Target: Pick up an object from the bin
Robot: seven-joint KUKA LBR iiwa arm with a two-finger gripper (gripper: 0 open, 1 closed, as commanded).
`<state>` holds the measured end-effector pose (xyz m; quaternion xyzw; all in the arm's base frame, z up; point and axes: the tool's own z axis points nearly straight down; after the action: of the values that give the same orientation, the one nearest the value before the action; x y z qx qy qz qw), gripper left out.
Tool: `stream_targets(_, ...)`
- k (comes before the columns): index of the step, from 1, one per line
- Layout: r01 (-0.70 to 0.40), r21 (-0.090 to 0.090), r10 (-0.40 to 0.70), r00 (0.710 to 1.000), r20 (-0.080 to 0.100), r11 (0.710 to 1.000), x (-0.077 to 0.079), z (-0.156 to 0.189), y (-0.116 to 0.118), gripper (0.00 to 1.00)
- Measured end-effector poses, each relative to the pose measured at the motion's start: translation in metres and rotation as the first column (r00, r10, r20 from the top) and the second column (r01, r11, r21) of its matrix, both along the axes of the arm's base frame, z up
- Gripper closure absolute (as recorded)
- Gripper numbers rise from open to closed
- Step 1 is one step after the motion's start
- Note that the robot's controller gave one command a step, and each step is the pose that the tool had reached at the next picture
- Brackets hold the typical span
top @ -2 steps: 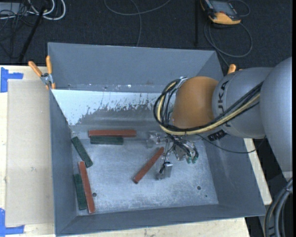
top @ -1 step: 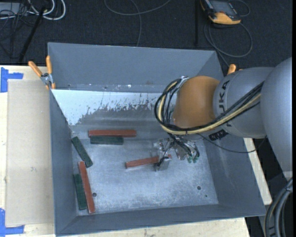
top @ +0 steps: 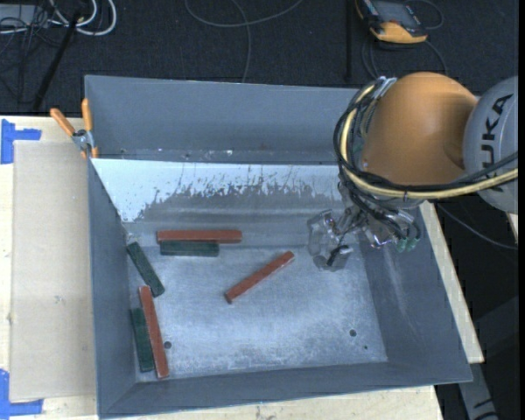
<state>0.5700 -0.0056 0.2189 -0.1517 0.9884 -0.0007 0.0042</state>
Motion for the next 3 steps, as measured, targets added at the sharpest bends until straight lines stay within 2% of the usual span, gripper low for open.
stream_targets(1,0.001,0.001,-0.001,1.0,-0.007,1.0,-0.001,-0.004,0.0,0.0)
stream_targets(2,0.121,0.001,-0.121,0.993,-0.011,0.993,0.005,-0.153,0.023,0.0)
stream_targets(3,0.003,0.002,-0.003,1.0,-0.006,1.0,0.018,-0.149,0.06,0.0)
